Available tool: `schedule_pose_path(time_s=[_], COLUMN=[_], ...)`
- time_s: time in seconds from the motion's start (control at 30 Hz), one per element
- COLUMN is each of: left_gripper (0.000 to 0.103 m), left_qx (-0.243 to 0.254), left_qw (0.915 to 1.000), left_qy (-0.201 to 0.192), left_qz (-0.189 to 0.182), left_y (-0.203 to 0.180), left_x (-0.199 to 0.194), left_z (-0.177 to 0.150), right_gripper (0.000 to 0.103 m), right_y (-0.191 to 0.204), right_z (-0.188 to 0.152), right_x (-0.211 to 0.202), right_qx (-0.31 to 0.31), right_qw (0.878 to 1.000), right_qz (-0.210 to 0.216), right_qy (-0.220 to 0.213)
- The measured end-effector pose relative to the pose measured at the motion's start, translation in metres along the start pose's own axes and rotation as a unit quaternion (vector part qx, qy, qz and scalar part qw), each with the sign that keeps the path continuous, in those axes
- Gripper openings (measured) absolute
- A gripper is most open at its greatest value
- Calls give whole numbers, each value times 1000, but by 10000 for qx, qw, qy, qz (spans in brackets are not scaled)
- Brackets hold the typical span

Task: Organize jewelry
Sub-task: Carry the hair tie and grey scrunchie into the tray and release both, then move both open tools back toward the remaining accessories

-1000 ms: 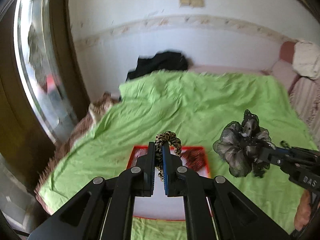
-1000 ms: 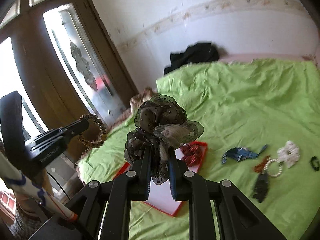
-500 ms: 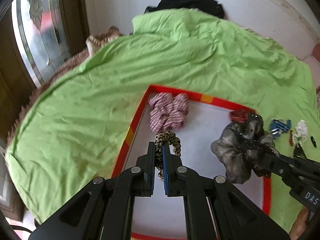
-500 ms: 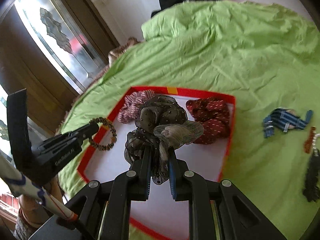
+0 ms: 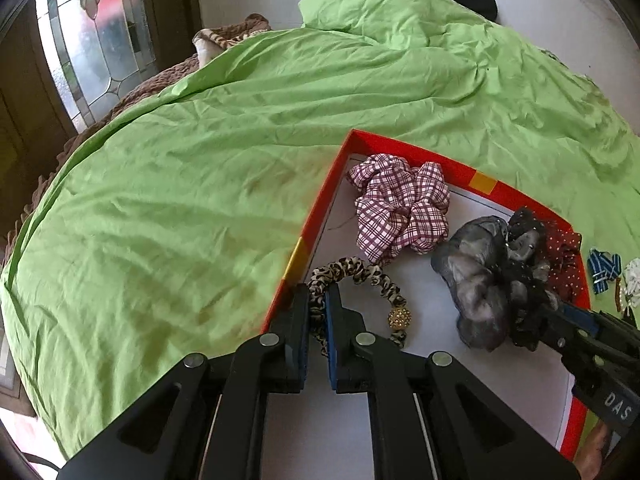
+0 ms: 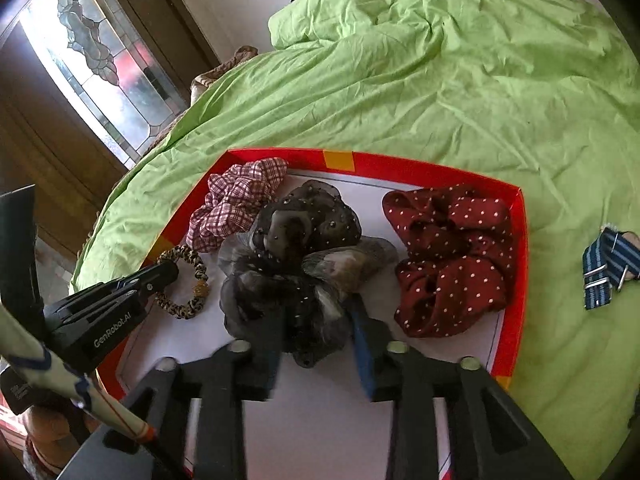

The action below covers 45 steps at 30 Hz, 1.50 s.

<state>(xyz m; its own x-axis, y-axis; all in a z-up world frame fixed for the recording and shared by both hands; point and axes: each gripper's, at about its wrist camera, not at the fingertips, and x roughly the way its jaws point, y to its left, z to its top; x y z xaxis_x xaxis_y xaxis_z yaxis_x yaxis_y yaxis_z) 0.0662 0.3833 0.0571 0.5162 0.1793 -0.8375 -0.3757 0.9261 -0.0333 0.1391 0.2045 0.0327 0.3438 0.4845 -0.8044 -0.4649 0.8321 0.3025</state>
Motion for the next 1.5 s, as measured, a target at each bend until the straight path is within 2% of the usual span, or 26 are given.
schedule_pose_path(time_s=[0.13, 0.2, 0.23, 0.27, 0.4, 0.5, 0.77, 1.0, 1.17, 1.5], left_gripper=[26, 38, 49, 55, 59, 60, 65, 67, 67, 67], left_qx=[-87, -53, -58, -70, -23, 72, 651, 1158, 1482, 2062], left_qw=[9999, 9996, 9993, 9987, 9964, 9936, 9837, 9819, 9806, 9714], left_qy=[-84, -228, -317, -425, -730, -926, -1257, -1292, -1175, -1140], left_qz=[-26, 129, 206, 254, 440, 646, 1109, 763, 514, 286], left_y=[0, -3, -5, -6, -14, -27, -84, -143, -184, -255], left_x=[-18, -34, -42, -52, -86, -113, -160, -183, -187, -192], left_z=[-1, -4, -5, -7, -17, -28, -51, -72, -84, -109], right_gripper=[47, 53, 56, 57, 57, 61, 65, 66, 69, 70], right_y=[4, 7, 7, 8, 12, 10, -29, -80, -120, -197], right_z=[-2, -4, -5, -7, -16, -26, -58, -96, -120, -157], right_x=[-15, -27, -33, -38, -66, -91, -160, -207, -237, -281], right_qx=[-116, -185, -215, -248, -392, -414, -107, 211, 467, 1090], right_qw=[9999, 9996, 9995, 9993, 9982, 9972, 9950, 9918, 9872, 9748], right_qz=[13, 23, 37, 45, 81, 70, -124, -489, -784, -1260], right_qy=[-113, -203, -248, -284, -447, -611, -984, -1165, -1308, -1481])
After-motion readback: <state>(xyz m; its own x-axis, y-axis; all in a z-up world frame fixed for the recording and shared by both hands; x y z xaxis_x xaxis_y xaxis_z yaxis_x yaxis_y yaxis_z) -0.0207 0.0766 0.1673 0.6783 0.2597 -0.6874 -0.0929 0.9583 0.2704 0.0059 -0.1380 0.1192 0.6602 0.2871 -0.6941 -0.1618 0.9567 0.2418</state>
